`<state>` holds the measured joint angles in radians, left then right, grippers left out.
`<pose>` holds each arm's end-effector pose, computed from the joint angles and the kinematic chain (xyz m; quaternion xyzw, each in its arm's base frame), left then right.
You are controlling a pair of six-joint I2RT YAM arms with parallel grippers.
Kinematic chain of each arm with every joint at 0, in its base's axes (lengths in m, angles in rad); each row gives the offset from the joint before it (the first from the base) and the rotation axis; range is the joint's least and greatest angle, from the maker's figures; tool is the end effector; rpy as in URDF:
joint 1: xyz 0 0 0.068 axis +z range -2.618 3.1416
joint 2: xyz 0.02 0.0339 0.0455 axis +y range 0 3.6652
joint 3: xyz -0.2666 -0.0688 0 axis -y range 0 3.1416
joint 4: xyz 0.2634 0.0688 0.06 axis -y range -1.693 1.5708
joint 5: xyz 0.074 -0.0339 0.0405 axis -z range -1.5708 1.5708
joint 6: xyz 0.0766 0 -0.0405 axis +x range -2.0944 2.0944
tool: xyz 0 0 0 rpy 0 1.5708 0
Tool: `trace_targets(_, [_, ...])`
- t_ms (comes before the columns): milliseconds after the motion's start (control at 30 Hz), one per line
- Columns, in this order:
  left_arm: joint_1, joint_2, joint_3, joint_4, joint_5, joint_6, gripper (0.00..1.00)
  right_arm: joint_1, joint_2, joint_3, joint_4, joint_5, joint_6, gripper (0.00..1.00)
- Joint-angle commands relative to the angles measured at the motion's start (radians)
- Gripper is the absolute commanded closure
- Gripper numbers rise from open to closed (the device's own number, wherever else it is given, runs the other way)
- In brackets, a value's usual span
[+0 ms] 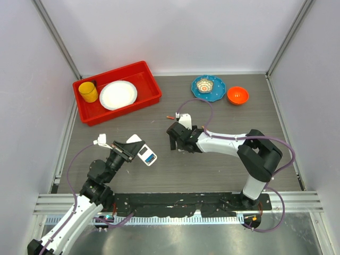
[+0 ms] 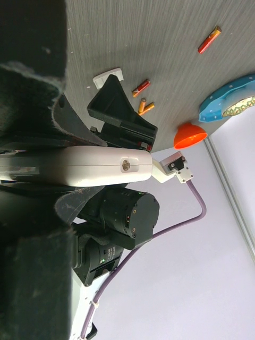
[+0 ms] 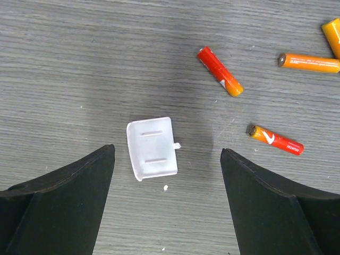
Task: Load the batteries into the remote control
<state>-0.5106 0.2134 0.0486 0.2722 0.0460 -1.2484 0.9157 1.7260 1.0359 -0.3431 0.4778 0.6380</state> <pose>0.1542 -0.0904 0.2021 -0.2249 0.6292 -0.5829 0.4624 0.2566 0.2761 0.1335 -0.0674 0.9364 0.0182 0.3439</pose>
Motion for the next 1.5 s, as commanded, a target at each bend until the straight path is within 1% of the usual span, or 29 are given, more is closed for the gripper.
trace_targets(0, [-0.002,-0.005,-0.027,0.045,0.008,0.004,1.0,-0.02,-0.037,-0.008,0.019,0.035,0.005,0.14])
trace_targets(1467, [-0.002,0.003,-0.032,0.053,0.006,0.004,1.0,-0.035,0.023,-0.028,0.032,-0.025,0.006,0.14])
